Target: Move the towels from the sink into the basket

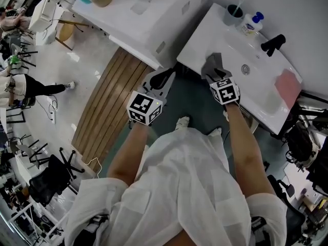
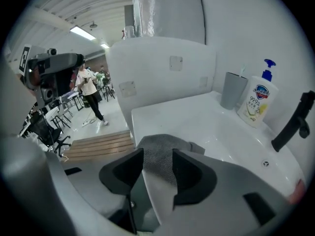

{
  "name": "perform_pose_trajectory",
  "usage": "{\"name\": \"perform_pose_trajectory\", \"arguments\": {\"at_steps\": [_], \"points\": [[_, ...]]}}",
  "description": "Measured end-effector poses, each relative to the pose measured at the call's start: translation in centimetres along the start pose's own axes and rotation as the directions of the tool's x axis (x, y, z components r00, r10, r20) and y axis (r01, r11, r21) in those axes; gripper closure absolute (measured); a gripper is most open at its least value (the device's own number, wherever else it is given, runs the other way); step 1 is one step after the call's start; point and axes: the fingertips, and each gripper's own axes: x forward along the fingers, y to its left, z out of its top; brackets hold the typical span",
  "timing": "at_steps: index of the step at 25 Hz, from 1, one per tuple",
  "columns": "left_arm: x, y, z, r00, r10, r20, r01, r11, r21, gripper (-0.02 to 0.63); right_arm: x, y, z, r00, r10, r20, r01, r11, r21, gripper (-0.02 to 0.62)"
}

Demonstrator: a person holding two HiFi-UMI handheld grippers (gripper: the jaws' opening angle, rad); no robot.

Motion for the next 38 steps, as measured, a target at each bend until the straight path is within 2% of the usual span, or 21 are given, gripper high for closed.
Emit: {"name": "perform_pose_trajectory", "arguments": {"at_steps": [5, 11, 19, 25, 33, 38], "points": [[0.0, 0.2, -0.4, 1.0, 0.002, -0.006, -0.002, 1.0, -0.001, 0.575, 1.2, -0.2, 0.0, 0.999, -0.006, -0.035, 0.005, 1.0, -0.027, 0.408], [-0.1, 0.2, -0.4, 1.0, -0.003, -0.008, 0.003, 1.0, -0.002, 0.574, 1.4, -0.1, 0.2, 0.998, 0.018, -0.053, -0.018, 1.0, 0.004, 0.425], [-0.2, -0.4, -0.7, 1.0, -0.024, -0.014, 0.024, 1.0, -0.002, 0.575, 0.9, 0.1, -0.9, 0.996, -0.017, -0.086, 0.012, 0.999, -0.049, 0.546], [0.8, -1.8, -0.6, 0.996, -0.083, -0.021, 0.083, 0.996, 0.009, 0.575, -1.2, 0.3, -3.1, 0.99, -0.062, -0.127, 0.055, 0.997, -0.057, 0.562], [2.9, -6.6, 0.9, 0.984, -0.177, -0.009, 0.177, 0.983, 0.05, 0.575, -6.8, -0.3, -6.6, 0.99, -0.121, -0.078, 0.124, 0.992, 0.038, 0.563], [4.1, -10.8, 1.0, 0.972, -0.235, -0.022, 0.236, 0.969, 0.07, 0.575, -10.8, -1.4, -8.8, 0.985, -0.173, -0.015, 0.174, 0.979, 0.108, 0.563]]}}
